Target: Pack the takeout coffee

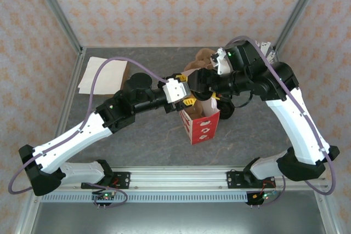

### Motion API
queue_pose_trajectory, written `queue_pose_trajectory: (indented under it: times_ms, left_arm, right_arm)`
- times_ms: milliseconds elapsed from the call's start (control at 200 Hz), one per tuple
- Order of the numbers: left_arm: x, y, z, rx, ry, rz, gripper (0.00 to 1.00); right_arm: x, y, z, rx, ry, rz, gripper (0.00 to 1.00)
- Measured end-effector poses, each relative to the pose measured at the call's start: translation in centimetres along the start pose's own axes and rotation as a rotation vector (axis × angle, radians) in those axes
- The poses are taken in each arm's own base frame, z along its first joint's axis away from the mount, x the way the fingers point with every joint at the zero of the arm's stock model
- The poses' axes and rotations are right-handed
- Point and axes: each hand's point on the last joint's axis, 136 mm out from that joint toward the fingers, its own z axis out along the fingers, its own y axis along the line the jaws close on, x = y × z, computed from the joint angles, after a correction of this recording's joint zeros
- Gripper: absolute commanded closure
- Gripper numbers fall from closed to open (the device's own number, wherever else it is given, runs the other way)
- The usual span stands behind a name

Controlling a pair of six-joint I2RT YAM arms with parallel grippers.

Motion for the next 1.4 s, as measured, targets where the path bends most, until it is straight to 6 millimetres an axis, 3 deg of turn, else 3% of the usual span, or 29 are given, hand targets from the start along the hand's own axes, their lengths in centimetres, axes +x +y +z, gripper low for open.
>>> queue_pose_trajectory:
  times_ms: [375, 731, 901, 1036, 1136, 1261, 1401]
  left_arm:
    - [0.3, -0.1, 0.2, 0.004, 0.008, -0.002, 0.36]
    - [0.7, -0.2, -0.1, 0.018, 0.049, -0.017, 0.10]
    - [-0.6, 0.4, -2.6, -0.018, 0.034, -0.030, 0.03]
    - [-2.9, 2.0, -6.7, -0.125, -0.031, -0.056, 0.00]
    - [-3.3, 3.8, -9.0, -0.230, -0.042, -0.146, 0.01]
    - [-1.7, 6.5, -10.3, -0.361, 0.024, -0.392, 0.07]
    - [2.1, 9.3, -10.0, -0.472, 0.101, -0.731, 0.11]
  right_arm:
    - [0.0, -0.3, 0.1, 0.015, 0.000, 0.001, 0.20]
    - [-0.1, -1.5, 0.1, 0.095, -0.001, -0.011, 0.20]
    - [0.0, -3.3, 0.0, 0.193, 0.005, -0.016, 0.21]
    - [0.2, -4.9, 0.6, 0.275, 0.037, -0.018, 0.22]
    - [0.2, -5.6, 1.4, 0.319, 0.062, -0.024, 0.22]
    - [0.4, -6.0, 2.6, 0.360, 0.092, -0.044, 0.22]
    - [0.5, -6.5, 4.0, 0.406, 0.126, -0.069, 0.22]
